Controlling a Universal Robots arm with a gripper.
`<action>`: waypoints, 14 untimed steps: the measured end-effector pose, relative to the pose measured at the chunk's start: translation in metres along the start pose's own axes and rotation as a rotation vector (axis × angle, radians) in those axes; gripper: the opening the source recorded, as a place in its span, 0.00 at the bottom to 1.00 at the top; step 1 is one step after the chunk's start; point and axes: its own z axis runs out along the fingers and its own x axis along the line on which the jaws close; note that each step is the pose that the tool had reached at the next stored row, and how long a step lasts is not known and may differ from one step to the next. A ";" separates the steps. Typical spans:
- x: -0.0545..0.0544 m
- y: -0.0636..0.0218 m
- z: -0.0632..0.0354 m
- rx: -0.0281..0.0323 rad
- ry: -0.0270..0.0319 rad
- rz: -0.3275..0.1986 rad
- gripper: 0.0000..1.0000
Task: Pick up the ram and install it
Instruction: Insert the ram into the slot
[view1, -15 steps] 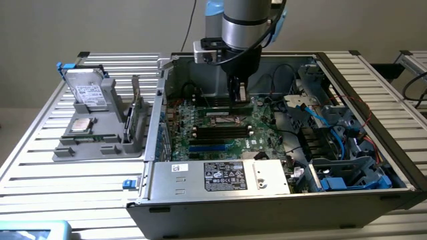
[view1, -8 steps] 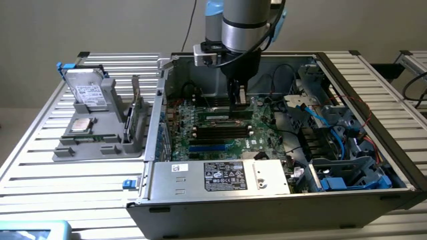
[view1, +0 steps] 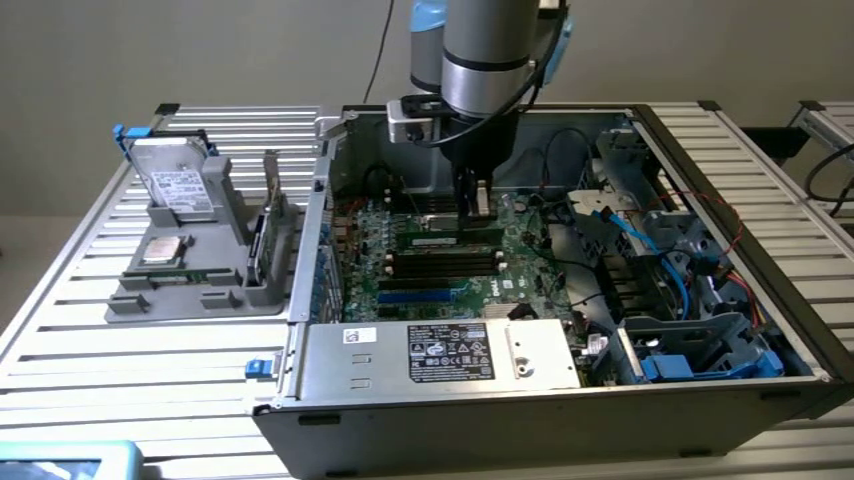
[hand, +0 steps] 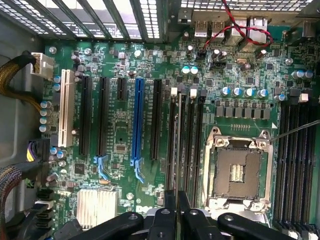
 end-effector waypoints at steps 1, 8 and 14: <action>-0.001 0.0001 0.0018 0.0002 0.0004 0.000 0.13; -0.001 0.0007 0.0061 0.0000 0.0075 0.000 0.13; 0.003 0.0013 0.0069 0.0002 0.0077 -0.003 0.13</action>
